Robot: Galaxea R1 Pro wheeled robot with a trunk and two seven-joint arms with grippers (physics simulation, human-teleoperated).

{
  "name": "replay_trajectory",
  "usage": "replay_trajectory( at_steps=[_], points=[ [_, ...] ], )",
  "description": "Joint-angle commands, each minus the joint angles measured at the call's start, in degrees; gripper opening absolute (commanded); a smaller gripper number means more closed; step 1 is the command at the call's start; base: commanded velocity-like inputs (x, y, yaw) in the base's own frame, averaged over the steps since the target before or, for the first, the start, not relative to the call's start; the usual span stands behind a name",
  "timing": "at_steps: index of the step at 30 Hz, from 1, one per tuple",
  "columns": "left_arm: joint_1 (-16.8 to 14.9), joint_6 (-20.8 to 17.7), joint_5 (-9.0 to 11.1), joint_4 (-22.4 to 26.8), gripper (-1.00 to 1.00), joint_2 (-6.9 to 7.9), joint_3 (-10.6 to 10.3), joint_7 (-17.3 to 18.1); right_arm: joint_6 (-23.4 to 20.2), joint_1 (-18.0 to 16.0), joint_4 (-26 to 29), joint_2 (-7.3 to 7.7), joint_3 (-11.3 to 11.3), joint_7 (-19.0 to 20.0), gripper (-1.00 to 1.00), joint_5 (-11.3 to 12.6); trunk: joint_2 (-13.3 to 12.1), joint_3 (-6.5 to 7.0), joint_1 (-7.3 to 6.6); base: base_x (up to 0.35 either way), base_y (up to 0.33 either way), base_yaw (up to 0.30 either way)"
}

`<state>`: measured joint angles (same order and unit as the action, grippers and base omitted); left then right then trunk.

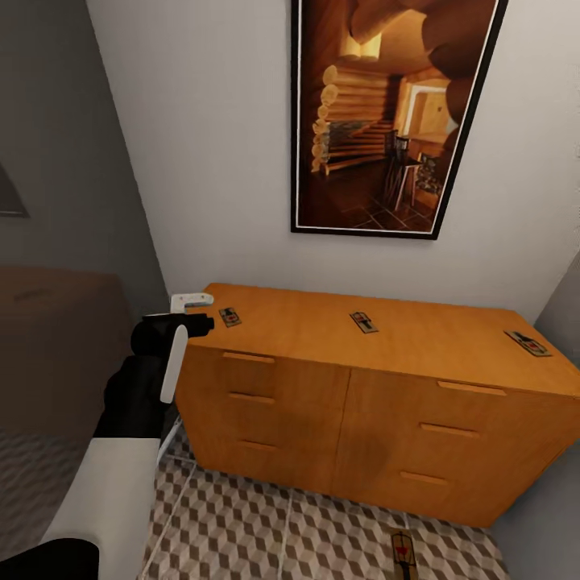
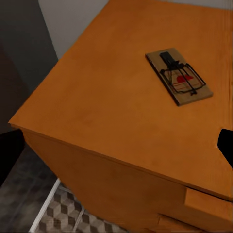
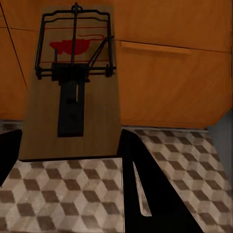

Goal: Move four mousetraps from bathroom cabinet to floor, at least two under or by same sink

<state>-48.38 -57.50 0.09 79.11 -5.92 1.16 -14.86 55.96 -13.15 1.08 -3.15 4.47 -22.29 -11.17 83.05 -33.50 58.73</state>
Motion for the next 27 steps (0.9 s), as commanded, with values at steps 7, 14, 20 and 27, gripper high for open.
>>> replay_trajectory(
  at_steps=[7, 14, 20, 27],
  points=[
    [-0.05, -0.24, 0.04, -0.59, 1.00, -0.05, 0.07, -0.08, 0.12, -0.03, -0.03, -0.01, 0.45, 0.05, -1.00, -0.43, 0.03, -0.06, 0.00, 0.000, -0.232, 0.001],
    [-0.05, -0.24, 0.08, -0.65, 1.00, 0.01, 0.14, -0.08, 0.12, -0.03, -0.03, -0.01, 0.39, 0.05, -1.00, -0.43, 0.03, -0.06, 0.00, 0.000, -0.067, 0.000],
    [-0.05, -0.24, 0.06, -0.95, 1.00, 0.03, 0.16, -0.08, 0.04, -0.03, -0.05, 0.09, 0.42, 0.00, -1.00, -0.43, 0.03, -0.06, 0.00, 0.000, -0.007, 0.000],
    [-0.05, -0.24, 0.07, -1.46, 1.00, 0.03, 0.16, -0.03, -7.50, 0.60, -0.34, 0.27, 0.41, 1.42, -1.00, -0.35, 0.03, -0.06, 0.00, 0.000, 0.000, 0.000]
  ],
)
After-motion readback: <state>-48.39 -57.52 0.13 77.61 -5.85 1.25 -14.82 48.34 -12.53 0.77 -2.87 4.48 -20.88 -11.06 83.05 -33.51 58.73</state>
